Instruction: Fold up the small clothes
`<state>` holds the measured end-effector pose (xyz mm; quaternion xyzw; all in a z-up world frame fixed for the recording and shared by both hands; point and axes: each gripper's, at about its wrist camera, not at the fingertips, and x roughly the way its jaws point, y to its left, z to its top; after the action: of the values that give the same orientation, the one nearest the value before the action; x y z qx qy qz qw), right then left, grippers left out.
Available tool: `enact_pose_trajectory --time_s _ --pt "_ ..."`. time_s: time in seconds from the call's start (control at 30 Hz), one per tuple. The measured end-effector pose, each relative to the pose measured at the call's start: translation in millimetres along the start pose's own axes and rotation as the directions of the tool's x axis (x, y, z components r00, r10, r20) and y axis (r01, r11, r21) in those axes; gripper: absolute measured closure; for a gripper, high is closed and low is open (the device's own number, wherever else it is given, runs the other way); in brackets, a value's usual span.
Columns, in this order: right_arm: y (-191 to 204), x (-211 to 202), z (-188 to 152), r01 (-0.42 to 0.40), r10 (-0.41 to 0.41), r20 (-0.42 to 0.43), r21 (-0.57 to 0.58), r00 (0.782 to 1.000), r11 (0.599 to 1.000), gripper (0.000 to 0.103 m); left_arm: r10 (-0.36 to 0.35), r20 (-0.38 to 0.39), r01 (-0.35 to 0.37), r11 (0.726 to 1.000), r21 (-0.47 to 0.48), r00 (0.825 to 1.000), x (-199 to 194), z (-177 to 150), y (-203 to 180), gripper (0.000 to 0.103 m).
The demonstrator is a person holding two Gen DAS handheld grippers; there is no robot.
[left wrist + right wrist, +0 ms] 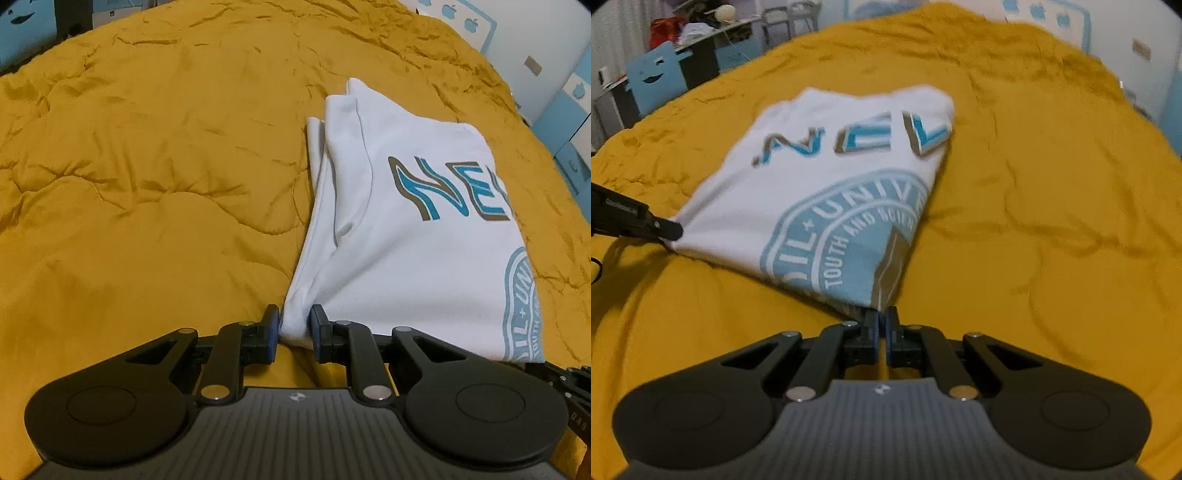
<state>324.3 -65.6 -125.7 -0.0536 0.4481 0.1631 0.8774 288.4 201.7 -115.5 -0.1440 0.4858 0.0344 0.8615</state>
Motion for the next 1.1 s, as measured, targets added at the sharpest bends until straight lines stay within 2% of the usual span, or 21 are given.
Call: enact_pose_trajectory --time_s 0.13,0.33,0.47,0.57,0.67,0.73,0.8,0.87,0.93,1.07,1.1 --pt "-0.4 -7.9 -5.8 0.002 -0.002 -0.003 -0.009 1.000 1.000 0.103 0.027 -0.011 -0.027 1.000 -0.011 1.000 -3.4 0.6 -2.2 0.083" --pt "-22.9 -19.7 -9.1 0.001 0.000 -0.018 0.049 1.000 0.999 0.103 0.082 -0.041 -0.084 0.996 -0.041 0.996 -15.6 3.8 -4.3 0.074" --pt "-36.0 -31.4 -8.4 -0.024 0.025 -0.013 0.094 1.000 0.995 0.103 0.150 -0.015 -0.150 0.989 -0.009 0.989 -31.4 5.1 -8.3 0.074" --pt "-40.6 -37.6 -4.6 -0.026 0.025 0.007 0.116 1.000 0.993 0.103 0.164 0.023 -0.164 0.986 -0.017 0.986 -42.8 11.4 -6.4 0.074" --pt "-44.2 -40.6 3.0 -0.035 0.033 0.024 0.134 0.999 0.990 0.100 0.129 0.072 -0.127 0.991 -0.032 0.989 -52.5 22.2 -4.6 0.071" --pt "-45.9 -38.7 10.7 -0.043 0.039 0.031 0.149 0.999 0.988 0.096 0.076 0.108 -0.073 0.997 -0.033 0.991 -53.4 30.7 -5.5 0.061" --pt "-46.3 -36.5 18.7 -0.053 0.047 0.042 0.160 0.998 0.986 0.083 0.024 0.128 -0.020 0.999 -0.027 0.991 -50.1 38.8 -5.7 0.052" --pt "-46.3 -33.5 27.4 -0.069 0.060 0.055 0.170 0.997 0.983 0.080 -0.011 0.140 0.014 1.000 -0.018 0.990 -43.5 46.4 -6.1 0.046" --pt "-46.6 -28.9 36.5 -0.088 0.077 0.067 0.176 0.995 0.980 0.072 -0.057 0.153 0.061 0.998 -0.019 0.987 -34.3 52.6 -4.5 0.037" --pt "-51.7 -14.8 55.6 -0.138 0.121 0.089 0.209 0.989 0.968 0.055 -0.186 0.152 0.198 0.978 -0.066 0.971 -8.0 67.8 7.8 0.031" --pt "-54.3 -9.9 61.0 -0.152 0.134 0.093 0.222 0.987 0.963 0.053 -0.204 0.145 0.217 0.973 -0.081 0.968 1.0 72.0 10.3 0.031"
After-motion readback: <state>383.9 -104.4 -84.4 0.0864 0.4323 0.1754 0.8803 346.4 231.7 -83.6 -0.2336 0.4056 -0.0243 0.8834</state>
